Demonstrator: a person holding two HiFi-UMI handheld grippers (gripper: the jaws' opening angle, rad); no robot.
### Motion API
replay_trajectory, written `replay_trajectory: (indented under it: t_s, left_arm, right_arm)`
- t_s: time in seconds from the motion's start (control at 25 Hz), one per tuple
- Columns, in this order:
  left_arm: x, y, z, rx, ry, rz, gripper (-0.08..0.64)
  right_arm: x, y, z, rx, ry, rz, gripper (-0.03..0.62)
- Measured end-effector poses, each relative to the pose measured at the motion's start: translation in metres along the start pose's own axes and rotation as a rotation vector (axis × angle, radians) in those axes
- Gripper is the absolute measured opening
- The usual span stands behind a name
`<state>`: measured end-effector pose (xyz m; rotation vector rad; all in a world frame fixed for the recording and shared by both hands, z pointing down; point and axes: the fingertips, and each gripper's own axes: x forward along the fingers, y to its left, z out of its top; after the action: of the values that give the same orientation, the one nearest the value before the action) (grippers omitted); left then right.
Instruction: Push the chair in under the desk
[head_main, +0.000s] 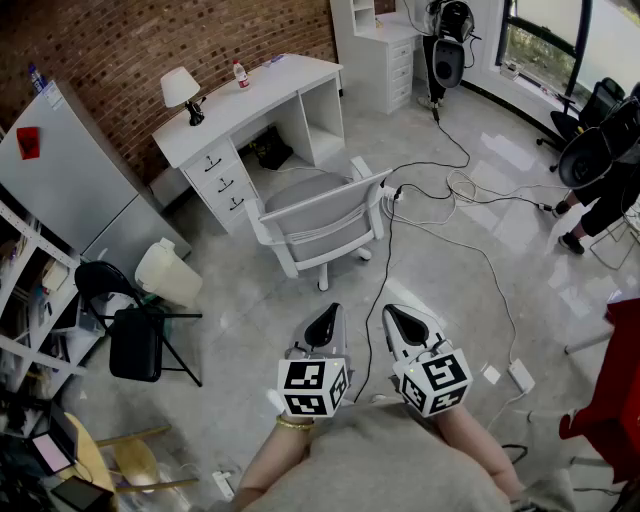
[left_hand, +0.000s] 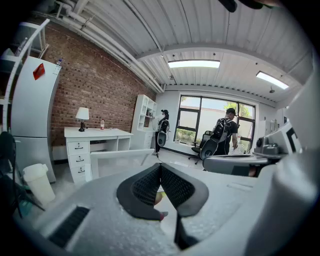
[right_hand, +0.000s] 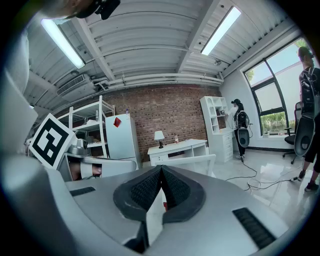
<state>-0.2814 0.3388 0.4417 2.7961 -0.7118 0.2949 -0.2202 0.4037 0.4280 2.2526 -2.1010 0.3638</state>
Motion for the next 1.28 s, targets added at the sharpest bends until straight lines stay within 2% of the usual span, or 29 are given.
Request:
replay_trajectory:
  t_s: [0.56, 0.76, 1.0, 1.28]
  left_arm:
    - [0.011, -0.016, -0.006, -0.023, -0.012, 0.018, 0.011]
    - [0.013, -0.027, -0.013, -0.044, -0.008, 0.032, 0.011]
    - [0.008, -0.031, -0.019, -0.061, -0.009, 0.052, 0.011]
    - [0.010, -0.014, -0.019, -0.066, -0.009, 0.088, 0.011]
  right_arm:
    - [-0.009, -0.015, -0.005, -0.026, 0.014, 0.037, 0.008]
    - [-0.019, -0.025, -0.007, 0.026, 0.004, 0.065, 0.008]
    - [-0.022, -0.026, -0.013, 0.038, 0.018, 0.099, 0.008]
    - [-0.007, -0.025, -0.013, 0.057, 0.010, 0.119, 0.008]
